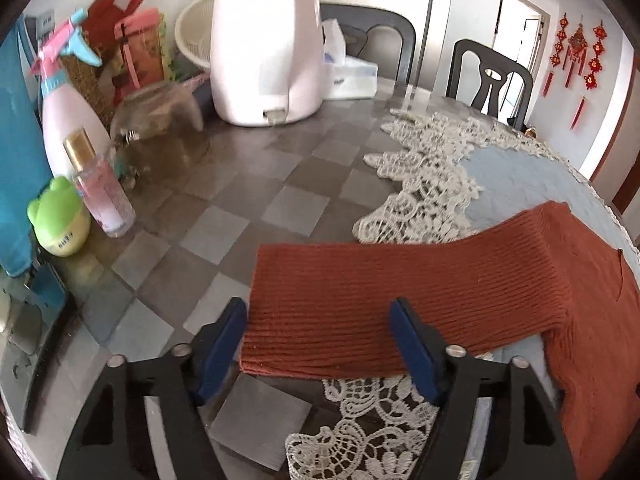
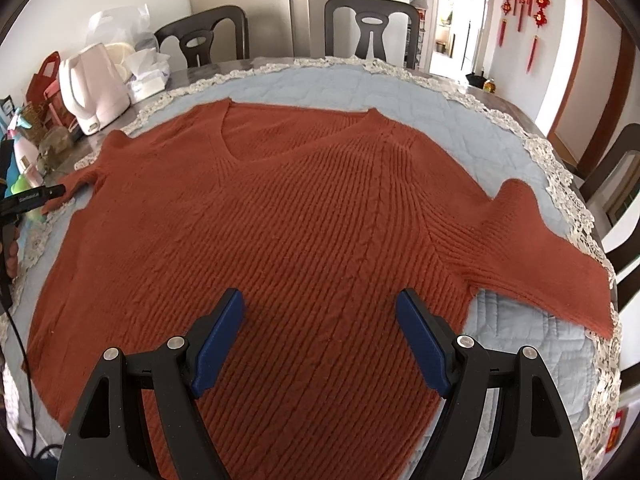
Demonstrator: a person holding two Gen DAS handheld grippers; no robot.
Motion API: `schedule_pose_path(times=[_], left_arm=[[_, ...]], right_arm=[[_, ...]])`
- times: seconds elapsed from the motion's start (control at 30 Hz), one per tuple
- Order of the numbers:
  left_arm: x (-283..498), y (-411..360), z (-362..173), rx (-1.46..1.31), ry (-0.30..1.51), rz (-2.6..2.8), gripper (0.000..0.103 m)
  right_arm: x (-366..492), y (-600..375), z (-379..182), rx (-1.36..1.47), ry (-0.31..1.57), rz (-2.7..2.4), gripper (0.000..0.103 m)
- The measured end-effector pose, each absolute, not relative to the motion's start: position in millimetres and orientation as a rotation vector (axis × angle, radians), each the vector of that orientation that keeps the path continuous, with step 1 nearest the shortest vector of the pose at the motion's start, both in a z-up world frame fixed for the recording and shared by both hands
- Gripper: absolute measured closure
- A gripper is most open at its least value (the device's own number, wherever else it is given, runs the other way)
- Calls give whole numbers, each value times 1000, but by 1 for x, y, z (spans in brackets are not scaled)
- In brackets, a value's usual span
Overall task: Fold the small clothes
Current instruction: 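Reach the left gripper to the sweater sleeve cuff and grasp it, then carry the held sleeve across the sweater body with the left gripper and release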
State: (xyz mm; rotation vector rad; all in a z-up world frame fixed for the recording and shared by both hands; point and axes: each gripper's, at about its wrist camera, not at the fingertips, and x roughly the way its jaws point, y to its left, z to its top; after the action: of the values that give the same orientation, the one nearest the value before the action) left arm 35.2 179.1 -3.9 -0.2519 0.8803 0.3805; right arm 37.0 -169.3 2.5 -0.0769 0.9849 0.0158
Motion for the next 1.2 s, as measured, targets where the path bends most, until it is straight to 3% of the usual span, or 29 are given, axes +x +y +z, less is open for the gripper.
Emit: schedule_pose_path(times=[0.17, 0.3, 0.43, 0.7, 0.93, 1.2], left_arm=[[33, 183, -4, -258, 861, 387, 38], [34, 185, -2, -259, 852, 372, 72], [37, 181, 0, -250, 857, 333, 88], [42, 163, 51, -294, 759, 218, 89], [73, 85, 106, -210, 675, -8, 90], [137, -16, 54, -238, 824, -312, 89]], right_arm=[[36, -169, -3, -92, 995, 12, 25], [37, -169, -4, -95, 987, 11, 25], [35, -169, -5, -98, 970, 13, 25], [36, -171, -5, -89, 961, 19, 24], [36, -171, -6, -89, 961, 19, 24], [36, -172, -6, -86, 961, 21, 24]])
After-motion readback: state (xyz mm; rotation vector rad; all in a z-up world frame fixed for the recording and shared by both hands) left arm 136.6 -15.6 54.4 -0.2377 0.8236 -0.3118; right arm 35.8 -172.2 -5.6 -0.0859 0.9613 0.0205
